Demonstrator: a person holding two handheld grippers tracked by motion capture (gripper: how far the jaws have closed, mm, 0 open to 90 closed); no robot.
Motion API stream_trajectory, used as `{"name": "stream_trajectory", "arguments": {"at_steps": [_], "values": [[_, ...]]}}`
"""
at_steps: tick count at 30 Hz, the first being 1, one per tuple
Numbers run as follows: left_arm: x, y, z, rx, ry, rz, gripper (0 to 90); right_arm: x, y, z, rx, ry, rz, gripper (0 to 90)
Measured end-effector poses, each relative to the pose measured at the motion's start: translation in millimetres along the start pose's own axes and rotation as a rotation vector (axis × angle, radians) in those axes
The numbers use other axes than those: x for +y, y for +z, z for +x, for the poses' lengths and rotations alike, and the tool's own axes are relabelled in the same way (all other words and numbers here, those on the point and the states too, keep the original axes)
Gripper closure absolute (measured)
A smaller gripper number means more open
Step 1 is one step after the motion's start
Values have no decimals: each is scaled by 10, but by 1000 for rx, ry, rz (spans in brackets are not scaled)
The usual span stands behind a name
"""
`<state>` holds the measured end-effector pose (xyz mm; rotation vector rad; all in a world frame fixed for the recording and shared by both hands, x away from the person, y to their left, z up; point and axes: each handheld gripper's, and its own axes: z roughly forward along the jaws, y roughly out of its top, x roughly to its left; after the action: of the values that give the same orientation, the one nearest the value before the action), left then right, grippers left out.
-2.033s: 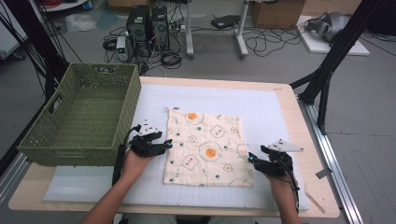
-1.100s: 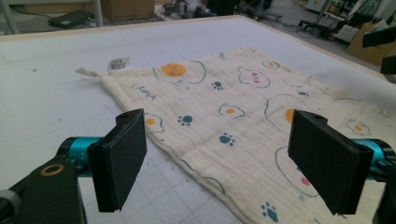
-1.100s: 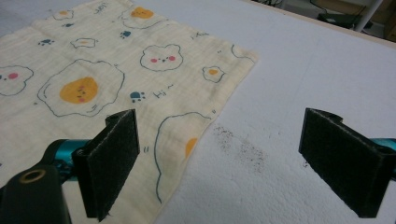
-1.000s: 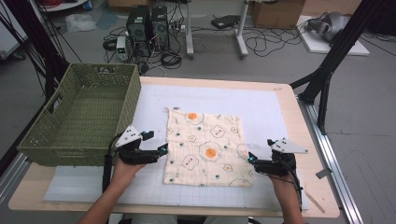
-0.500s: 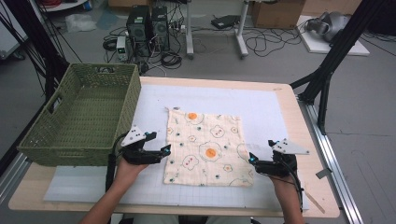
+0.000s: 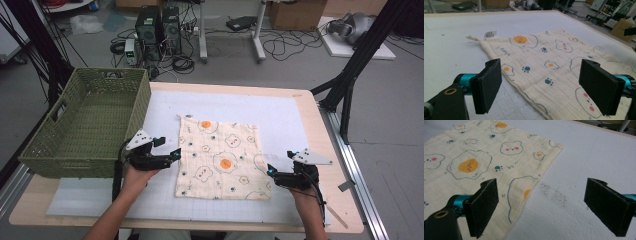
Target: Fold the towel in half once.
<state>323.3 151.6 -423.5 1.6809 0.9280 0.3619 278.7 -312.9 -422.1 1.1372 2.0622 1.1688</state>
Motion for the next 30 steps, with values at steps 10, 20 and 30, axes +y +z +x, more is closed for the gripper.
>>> {"name": "stream_trajectory", "arguments": {"at_steps": [10,20,30], "values": [[201,209,164,31,-28,26,229,18,34,14,12,-6,-1,116],[371,540,274,92,-3,64,237,8,46,-7,22,-5,2,116],[295,780,439,114,-57,131,277,7,54,-5,28,-3,6,116]]}}
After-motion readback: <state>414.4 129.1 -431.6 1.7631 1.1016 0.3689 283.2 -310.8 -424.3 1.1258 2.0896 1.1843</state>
